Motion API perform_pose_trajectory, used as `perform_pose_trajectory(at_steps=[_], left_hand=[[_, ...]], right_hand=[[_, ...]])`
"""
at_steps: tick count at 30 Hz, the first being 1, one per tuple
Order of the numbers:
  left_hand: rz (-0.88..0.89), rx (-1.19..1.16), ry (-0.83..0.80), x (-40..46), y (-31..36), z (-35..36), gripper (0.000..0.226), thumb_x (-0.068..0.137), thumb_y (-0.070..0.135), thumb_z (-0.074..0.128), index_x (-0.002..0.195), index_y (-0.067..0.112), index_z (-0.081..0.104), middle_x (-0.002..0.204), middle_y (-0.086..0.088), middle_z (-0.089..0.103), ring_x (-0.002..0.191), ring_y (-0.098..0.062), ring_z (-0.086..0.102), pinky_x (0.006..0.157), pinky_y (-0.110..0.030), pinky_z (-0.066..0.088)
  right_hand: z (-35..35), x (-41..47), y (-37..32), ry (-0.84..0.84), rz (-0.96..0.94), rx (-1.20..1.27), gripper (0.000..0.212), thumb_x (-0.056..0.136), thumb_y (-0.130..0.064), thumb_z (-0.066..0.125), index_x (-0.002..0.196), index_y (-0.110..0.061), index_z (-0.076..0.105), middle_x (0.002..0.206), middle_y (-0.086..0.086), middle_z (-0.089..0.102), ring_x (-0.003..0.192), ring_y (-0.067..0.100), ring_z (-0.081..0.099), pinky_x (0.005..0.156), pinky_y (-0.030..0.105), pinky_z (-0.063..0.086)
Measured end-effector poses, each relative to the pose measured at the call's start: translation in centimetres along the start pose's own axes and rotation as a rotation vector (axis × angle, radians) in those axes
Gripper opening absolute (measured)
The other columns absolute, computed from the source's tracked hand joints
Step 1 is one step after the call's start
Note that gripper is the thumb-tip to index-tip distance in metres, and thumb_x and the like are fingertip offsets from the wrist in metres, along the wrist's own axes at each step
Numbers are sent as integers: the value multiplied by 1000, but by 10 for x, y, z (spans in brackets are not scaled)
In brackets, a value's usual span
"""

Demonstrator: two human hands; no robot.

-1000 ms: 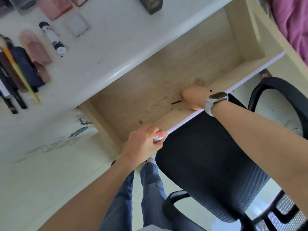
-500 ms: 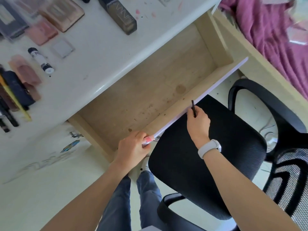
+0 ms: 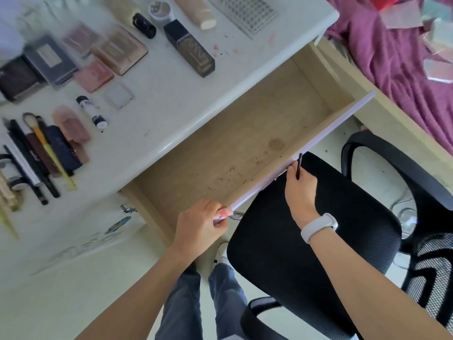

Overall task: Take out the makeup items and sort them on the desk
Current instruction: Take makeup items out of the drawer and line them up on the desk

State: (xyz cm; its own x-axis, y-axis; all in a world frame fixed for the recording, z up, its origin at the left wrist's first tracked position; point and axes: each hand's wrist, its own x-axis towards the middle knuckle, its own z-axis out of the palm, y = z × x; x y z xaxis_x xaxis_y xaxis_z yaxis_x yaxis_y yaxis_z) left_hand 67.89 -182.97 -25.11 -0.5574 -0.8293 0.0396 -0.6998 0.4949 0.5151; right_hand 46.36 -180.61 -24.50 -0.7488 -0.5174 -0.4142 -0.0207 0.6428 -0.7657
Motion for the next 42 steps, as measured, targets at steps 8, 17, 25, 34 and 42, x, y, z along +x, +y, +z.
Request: perform_pose_trajectory(at_steps=[8, 17, 25, 34, 42], left_hand=[[24, 54, 182, 38, -18, -26, 31, 54, 13, 77, 61, 16, 46, 60, 12, 35, 55, -6, 28, 43, -13, 25], [-214, 350, 142, 73, -35, -60, 62, 56, 32, 83, 110, 12, 58, 114, -8, 56, 74, -28, 62, 45, -28, 42], [-310, 391, 75, 93, -40, -67, 48, 70, 22, 75, 114, 12, 58, 115, -5, 56, 88, -25, 55, 50, -26, 30], [-350, 376, 41, 96, -36, -65, 36, 80, 19, 68, 111, 12, 52, 108, -5, 50, 92, -22, 50, 52, -29, 32], [-531, -136, 106, 78, -36, -98, 25, 90, 23, 49, 111, 12, 55, 108, 2, 46, 97, -22, 55, 74, -32, 44]], right_hand=[[23, 21, -48, -80, -63, 19, 41, 96, -19, 42, 57, -17, 31, 50, -6, 28, 40, 4, 24, 38, 14, 24], [60, 39, -77, -169, -80, 44, 40, 98, -20, 39, 58, -17, 32, 51, -4, 27, 35, 3, 23, 34, 12, 21], [87, 52, -96, -261, -117, -38, 30, 99, -21, 33, 74, -36, 28, 56, 0, 27, 48, 14, 26, 44, 24, 27], [85, 55, -105, -358, -141, -269, 41, 99, -14, 26, 138, -25, 29, 62, 2, 33, 52, 16, 32, 48, 22, 33], [87, -5, -119, -285, -268, -126, 32, 95, -12, 36, 125, -13, 46, 92, 2, 65, 57, 6, 48, 42, 12, 38]])
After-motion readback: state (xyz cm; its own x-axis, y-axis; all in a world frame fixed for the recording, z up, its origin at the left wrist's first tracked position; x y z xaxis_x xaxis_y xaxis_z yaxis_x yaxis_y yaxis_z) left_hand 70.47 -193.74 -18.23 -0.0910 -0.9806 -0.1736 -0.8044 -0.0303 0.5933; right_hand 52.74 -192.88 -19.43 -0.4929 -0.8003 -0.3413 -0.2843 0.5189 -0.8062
